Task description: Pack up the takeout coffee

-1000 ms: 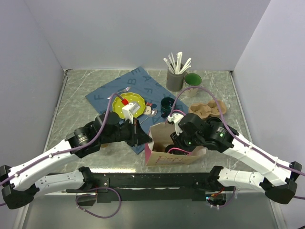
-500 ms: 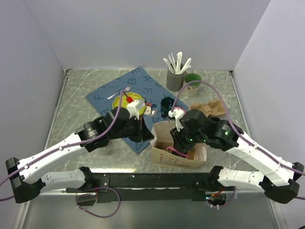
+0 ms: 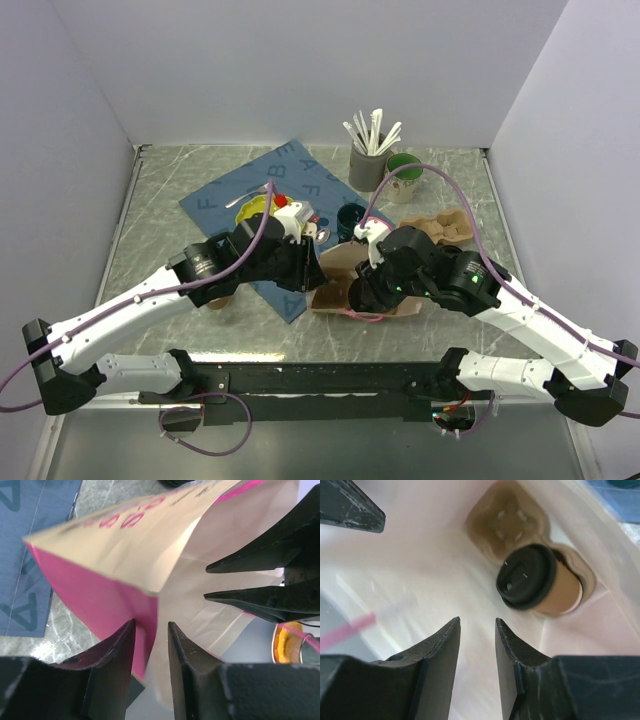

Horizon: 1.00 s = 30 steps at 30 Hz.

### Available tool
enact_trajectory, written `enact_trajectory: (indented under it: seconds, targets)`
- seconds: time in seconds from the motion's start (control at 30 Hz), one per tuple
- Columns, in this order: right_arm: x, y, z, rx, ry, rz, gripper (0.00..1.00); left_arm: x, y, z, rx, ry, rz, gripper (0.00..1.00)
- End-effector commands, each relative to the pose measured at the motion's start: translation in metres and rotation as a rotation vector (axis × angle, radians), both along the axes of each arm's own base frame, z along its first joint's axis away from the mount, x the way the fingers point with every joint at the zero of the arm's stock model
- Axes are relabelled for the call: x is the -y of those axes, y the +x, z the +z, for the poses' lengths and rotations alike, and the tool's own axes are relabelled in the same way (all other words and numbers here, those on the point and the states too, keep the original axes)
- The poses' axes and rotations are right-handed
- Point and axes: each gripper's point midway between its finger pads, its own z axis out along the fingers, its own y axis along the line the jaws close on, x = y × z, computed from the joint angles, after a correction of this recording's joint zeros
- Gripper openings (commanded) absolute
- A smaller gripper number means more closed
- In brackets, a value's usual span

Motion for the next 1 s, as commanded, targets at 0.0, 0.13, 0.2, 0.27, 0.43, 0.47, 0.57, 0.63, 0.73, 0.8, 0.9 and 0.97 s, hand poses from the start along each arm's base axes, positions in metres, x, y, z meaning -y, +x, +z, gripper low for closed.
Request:
enact_trajectory:
  seconds: [0.0,0.13,0.2,0.27,0.43,0.47,0.57,0.63,0.73,0.8,0.9,0.97]
  targets:
    - [-0.005,0.012,0.016,0.060,0.044,-0.043,0.45,0.002,0.004,0.012,0.044,0.001,-0.020,0.36]
    - [-0.004,0.014,0.021,0.073,0.073,-0.065,0.47,0.002,0.006,0.012,0.056,0.018,-0.027,0.35]
    - [-0.003,0.014,0.022,0.074,0.071,-0.072,0.47,-0.001,0.007,0.012,0.064,0.028,-0.019,0.36]
    - [-0.004,0.014,0.024,0.074,0.075,-0.075,0.47,-0.002,0.009,0.013,0.071,0.035,-0.013,0.37]
    - [-0.003,0.015,0.026,0.070,0.078,-0.097,0.50,-0.005,0.011,0.013,0.079,0.058,-0.003,0.40]
    - [-0.002,0.015,0.027,0.072,0.083,-0.102,0.51,-0.006,0.012,0.014,0.080,0.059,0.001,0.41]
    - [-0.001,0.015,0.030,0.075,0.095,-0.112,0.51,-0.008,0.013,0.016,0.089,0.056,0.007,0.43]
    - [0.000,0.015,0.033,0.081,0.098,-0.117,0.51,-0.009,0.014,0.019,0.097,0.059,0.018,0.45]
    - [0.001,0.016,0.036,0.085,0.102,-0.127,0.51,-0.011,0.015,0.021,0.104,0.062,0.024,0.46]
    - [0.001,0.017,0.037,0.089,0.103,-0.129,0.51,-0.012,0.015,0.021,0.104,0.064,0.025,0.47]
    - [0.001,0.019,0.036,0.093,0.098,-0.141,0.52,-0.013,0.014,0.021,0.103,0.061,0.027,0.47]
    - [0.000,0.021,0.037,0.095,0.096,-0.144,0.53,-0.013,0.014,0.021,0.101,0.061,0.028,0.47]
